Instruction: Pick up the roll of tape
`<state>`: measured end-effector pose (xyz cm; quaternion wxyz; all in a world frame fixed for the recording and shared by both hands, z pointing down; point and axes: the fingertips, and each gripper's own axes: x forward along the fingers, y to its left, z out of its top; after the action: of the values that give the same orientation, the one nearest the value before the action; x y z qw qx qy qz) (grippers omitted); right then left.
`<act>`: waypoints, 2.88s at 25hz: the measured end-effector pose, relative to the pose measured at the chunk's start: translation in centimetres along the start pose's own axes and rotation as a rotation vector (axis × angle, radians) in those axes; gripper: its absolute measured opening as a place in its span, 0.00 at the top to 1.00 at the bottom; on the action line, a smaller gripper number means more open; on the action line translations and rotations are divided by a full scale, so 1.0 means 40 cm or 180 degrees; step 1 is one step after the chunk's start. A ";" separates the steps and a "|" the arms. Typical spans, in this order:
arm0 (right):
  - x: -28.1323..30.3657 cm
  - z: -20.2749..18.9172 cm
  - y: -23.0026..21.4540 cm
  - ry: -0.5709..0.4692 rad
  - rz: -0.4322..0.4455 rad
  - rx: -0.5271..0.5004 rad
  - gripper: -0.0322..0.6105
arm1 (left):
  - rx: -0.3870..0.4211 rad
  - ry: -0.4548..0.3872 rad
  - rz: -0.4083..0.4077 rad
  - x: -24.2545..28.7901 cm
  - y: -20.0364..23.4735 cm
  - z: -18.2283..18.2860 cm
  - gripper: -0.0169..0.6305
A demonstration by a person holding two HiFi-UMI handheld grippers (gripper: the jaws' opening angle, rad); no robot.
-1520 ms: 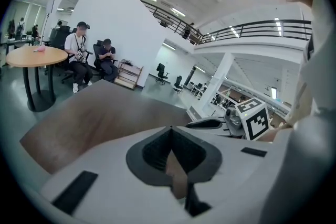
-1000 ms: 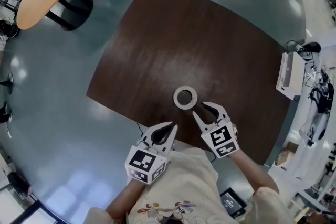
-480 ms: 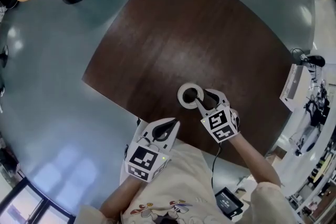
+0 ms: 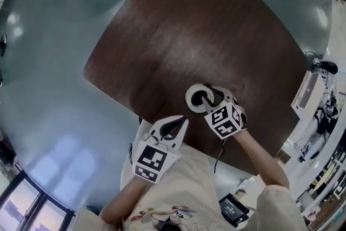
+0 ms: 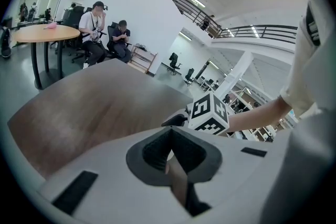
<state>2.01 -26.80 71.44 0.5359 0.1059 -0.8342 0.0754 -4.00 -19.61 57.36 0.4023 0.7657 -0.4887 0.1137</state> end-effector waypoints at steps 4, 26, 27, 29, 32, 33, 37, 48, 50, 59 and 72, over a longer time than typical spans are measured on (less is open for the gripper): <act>0.043 -0.034 -0.009 0.0176 0.0050 -0.0060 0.70 | -0.0002 0.0024 -0.0006 0.017 -0.001 -0.011 0.97; 0.107 -0.073 -0.002 0.0622 0.0076 -0.0115 0.81 | -0.0108 -0.0091 0.0154 -0.043 0.006 -0.044 0.97; 0.106 -0.071 -0.003 0.0631 0.0061 -0.0113 0.81 | -0.0105 -0.0099 0.0154 -0.047 0.004 -0.043 0.97; 0.106 -0.068 -0.004 0.0613 0.0026 -0.0085 0.82 | -0.0094 -0.0120 0.0153 -0.053 0.003 -0.040 0.97; 0.096 -0.062 -0.014 0.0480 -0.0087 0.0014 0.82 | -0.0066 -0.0146 0.0156 -0.056 0.004 -0.038 0.97; 0.088 -0.057 -0.017 0.0420 -0.0134 0.0039 0.81 | -0.0054 -0.0153 0.0158 -0.059 0.002 -0.037 0.97; 0.030 -0.023 -0.010 0.0175 -0.0230 0.0163 0.81 | -0.0001 -0.0177 0.0157 -0.094 -0.022 -0.033 0.97; -0.171 0.096 0.029 -0.0600 -0.0298 0.0699 0.81 | 0.0266 -0.0216 0.0102 -0.162 -0.059 -0.002 0.97; -0.222 0.118 0.045 -0.0765 -0.0267 0.0819 0.81 | 0.0292 -0.0261 0.0109 -0.180 -0.067 0.008 0.97; -0.489 0.201 0.061 -0.1562 -0.0251 0.1419 0.81 | 0.0436 -0.0484 0.0050 -0.256 -0.101 0.101 0.97; -0.785 0.218 0.051 -0.2529 -0.0463 0.1941 0.81 | 0.0564 -0.0714 -0.0223 -0.300 -0.198 0.196 0.97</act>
<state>6.51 -23.89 39.21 0.1256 0.3359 -0.9042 0.2319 -5.04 -15.86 41.45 0.2797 0.8228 -0.4916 0.0560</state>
